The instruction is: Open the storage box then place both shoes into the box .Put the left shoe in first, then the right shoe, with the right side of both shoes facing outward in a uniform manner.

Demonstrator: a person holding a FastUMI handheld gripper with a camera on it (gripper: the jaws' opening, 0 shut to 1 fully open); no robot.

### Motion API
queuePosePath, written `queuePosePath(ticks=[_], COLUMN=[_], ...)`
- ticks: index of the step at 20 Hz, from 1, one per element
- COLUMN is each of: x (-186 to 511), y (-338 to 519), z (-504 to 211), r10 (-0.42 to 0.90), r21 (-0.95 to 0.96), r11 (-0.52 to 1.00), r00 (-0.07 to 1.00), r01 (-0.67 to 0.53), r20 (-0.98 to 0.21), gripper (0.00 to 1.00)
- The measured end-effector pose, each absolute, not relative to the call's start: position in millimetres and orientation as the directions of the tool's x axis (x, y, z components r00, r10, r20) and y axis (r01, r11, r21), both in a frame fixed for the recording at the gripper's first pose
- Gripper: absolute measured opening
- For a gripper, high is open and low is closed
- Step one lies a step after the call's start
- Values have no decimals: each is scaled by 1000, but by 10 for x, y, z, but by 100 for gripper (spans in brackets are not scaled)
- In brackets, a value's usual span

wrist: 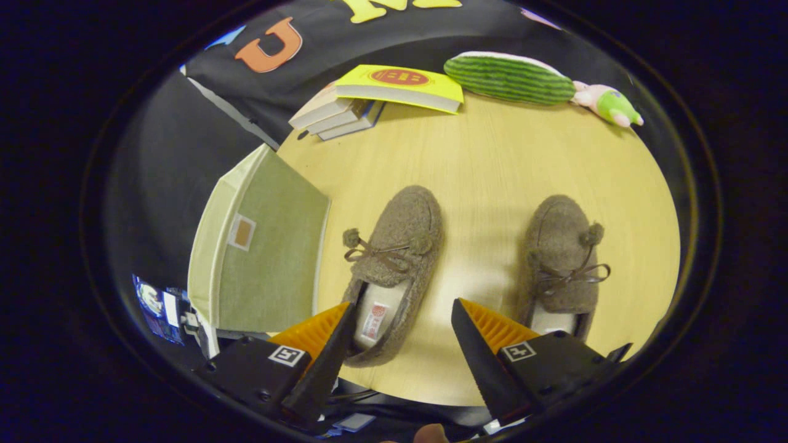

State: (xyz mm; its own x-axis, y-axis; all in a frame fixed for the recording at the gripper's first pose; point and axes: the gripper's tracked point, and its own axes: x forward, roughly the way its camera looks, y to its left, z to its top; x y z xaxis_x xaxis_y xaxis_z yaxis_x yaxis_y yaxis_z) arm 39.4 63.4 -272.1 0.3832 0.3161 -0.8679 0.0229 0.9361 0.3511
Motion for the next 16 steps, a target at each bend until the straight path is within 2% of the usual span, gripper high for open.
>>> queuePosePath(ticks=[1,5,10,14,16], x=[417,484,545,548,536], y=[654,742,747,718,767], z=[-2778,-2955,-3110,-3079,-3031], r10=[324,339,321,343,388], r21=[361,379,368,407,459], r11=[932,923,921,894,859], r00=[369,327,292,301,297], r01=[33,64,125,186,225], r20=[-871,-882,-901,-890,-872], gripper=[99,79,35,8,7])
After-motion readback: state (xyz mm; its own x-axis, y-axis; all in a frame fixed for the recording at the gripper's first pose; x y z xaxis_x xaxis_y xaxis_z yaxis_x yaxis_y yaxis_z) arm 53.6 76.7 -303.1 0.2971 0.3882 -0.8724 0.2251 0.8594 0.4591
